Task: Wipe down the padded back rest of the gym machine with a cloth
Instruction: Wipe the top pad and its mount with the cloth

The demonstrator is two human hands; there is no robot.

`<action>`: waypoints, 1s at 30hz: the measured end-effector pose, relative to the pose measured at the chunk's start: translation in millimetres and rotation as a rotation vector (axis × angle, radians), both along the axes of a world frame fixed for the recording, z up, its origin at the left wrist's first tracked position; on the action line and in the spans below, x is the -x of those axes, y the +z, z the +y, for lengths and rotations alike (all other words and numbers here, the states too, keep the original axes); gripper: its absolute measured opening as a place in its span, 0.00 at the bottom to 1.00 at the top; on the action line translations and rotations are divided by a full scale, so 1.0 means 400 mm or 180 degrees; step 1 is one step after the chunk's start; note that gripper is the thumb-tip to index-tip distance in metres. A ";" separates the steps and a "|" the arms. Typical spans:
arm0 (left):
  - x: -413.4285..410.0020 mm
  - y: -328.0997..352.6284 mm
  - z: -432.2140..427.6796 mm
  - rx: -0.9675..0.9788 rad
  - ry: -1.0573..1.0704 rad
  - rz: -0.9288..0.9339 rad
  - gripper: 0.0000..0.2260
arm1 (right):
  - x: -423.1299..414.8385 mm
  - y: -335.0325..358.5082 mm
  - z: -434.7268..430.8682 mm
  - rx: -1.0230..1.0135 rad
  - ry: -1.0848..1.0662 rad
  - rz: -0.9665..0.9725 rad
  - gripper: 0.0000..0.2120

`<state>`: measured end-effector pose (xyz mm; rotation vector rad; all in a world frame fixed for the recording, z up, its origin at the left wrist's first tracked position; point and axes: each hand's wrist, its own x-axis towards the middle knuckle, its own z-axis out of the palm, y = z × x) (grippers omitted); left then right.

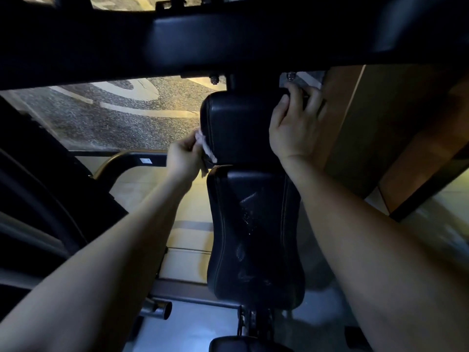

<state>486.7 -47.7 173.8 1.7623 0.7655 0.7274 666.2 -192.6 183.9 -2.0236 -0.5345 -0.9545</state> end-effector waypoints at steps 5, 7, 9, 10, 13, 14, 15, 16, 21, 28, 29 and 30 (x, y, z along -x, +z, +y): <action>-0.039 0.061 0.002 -0.0034 0.0210 -0.0011 0.32 | 0.001 0.000 0.000 -0.0030 0.0019 -0.0056 0.15; -0.048 0.090 0.027 -0.0163 0.0393 0.0042 0.32 | 0.004 0.001 -0.001 0.0000 -0.0013 -0.0062 0.15; -0.050 0.102 0.054 -0.0514 0.0762 0.0220 0.21 | 0.004 0.002 -0.003 0.0032 -0.0034 -0.0077 0.15; -0.053 0.104 0.061 -0.0694 0.0933 0.0285 0.12 | 0.003 0.001 -0.003 0.0024 -0.0014 -0.0085 0.15; -0.075 0.111 0.033 -0.0841 0.1204 0.0447 0.02 | 0.002 0.000 -0.002 -0.0012 0.0037 -0.0047 0.15; -0.082 0.107 0.021 -0.0855 0.1227 0.0477 0.04 | 0.002 0.000 -0.001 0.0002 0.0020 -0.0044 0.15; -0.086 0.101 0.010 -0.0832 0.1202 0.0424 0.08 | 0.002 -0.001 0.001 0.0020 -0.0007 -0.0054 0.15; -0.086 0.097 -0.006 -0.0782 0.1119 0.0245 0.09 | 0.001 -0.003 0.002 0.0023 -0.0031 -0.0070 0.16; -0.078 0.054 -0.038 -0.0064 0.0660 -0.0668 0.16 | -0.004 -0.008 0.009 -0.0073 -0.0048 -0.0009 0.16; -0.111 0.115 0.006 -0.0025 0.0509 -0.0724 0.14 | -0.005 -0.007 0.005 -0.0029 -0.0025 -0.0001 0.16; -0.122 0.129 0.003 -0.0178 0.0441 -0.0739 0.13 | -0.004 -0.006 0.004 -0.0029 -0.0021 0.0020 0.16; -0.131 0.142 -0.003 -0.0408 0.0341 -0.0704 0.12 | -0.004 -0.005 0.003 -0.0030 -0.0009 0.0040 0.16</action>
